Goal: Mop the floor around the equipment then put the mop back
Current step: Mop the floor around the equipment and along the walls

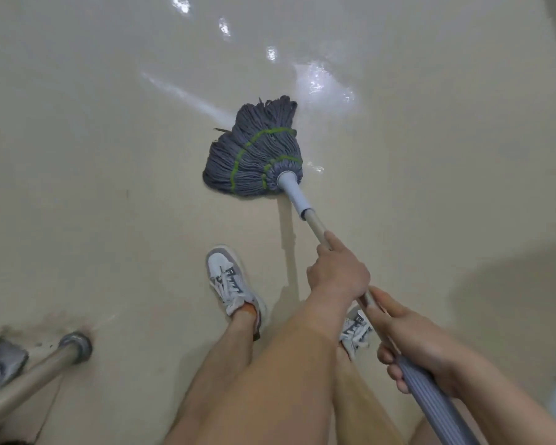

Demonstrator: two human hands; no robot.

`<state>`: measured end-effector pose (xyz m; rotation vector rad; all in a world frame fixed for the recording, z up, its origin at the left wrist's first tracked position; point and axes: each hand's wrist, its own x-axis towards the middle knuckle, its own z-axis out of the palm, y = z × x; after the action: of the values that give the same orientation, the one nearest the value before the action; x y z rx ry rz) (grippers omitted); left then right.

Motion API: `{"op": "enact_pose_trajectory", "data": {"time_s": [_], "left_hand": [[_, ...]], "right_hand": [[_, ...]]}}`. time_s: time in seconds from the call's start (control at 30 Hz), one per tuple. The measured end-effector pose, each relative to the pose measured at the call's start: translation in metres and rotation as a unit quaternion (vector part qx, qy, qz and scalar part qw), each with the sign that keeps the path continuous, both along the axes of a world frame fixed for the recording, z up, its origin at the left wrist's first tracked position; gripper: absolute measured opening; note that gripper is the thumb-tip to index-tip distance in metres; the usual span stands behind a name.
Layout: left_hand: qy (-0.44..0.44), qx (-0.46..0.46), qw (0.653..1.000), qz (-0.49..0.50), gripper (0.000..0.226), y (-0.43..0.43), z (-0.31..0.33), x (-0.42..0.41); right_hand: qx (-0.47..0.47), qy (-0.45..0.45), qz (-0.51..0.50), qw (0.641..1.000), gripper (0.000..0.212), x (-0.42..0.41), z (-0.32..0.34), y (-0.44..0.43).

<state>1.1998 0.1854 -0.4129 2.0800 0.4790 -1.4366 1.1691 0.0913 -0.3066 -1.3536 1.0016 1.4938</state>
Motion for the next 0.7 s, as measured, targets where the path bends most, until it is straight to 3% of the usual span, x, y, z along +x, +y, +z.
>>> {"op": "enact_pose_trajectory", "data": {"time_s": [0.13, 0.23, 0.33, 0.4, 0.5, 0.6, 0.7], "left_hand": [[0.015, -0.005, 1.000, -0.006, 0.083, -0.052, -0.002, -0.021], [-0.024, 0.016, 0.999, 0.030, 0.081, -0.052, -0.012, -0.027], [-0.048, 0.026, 0.995, 0.084, 0.058, -0.043, -0.017, -0.032], [-0.063, 0.026, 0.991, 0.118, 0.050, -0.049, -0.019, -0.038], [-0.073, 0.021, 0.985, 0.155, 0.062, -0.077, -0.016, -0.050], [-0.053, 0.004, 0.985, 0.166, 0.068, -0.117, -0.008, -0.068], [-0.012, -0.033, 0.994, 0.102, 0.071, -0.156, 0.001, -0.096]], "right_hand": [[0.013, -0.005, -0.087, 0.996, 0.028, -0.026, -0.016, -0.054], [0.006, -0.050, -0.135, 0.990, 0.018, -0.027, -0.050, -0.057], [0.063, -0.036, -0.194, 0.978, 0.007, -0.021, -0.073, -0.049], [0.101, -0.007, -0.229, 0.968, 0.012, -0.024, -0.081, -0.052], [0.110, 0.035, -0.251, 0.961, 0.025, -0.035, -0.090, -0.076], [0.099, 0.018, -0.203, 0.974, 0.022, -0.054, -0.088, -0.117], [0.067, -0.008, -0.219, 0.973, 0.032, -0.090, -0.074, -0.158]]}}
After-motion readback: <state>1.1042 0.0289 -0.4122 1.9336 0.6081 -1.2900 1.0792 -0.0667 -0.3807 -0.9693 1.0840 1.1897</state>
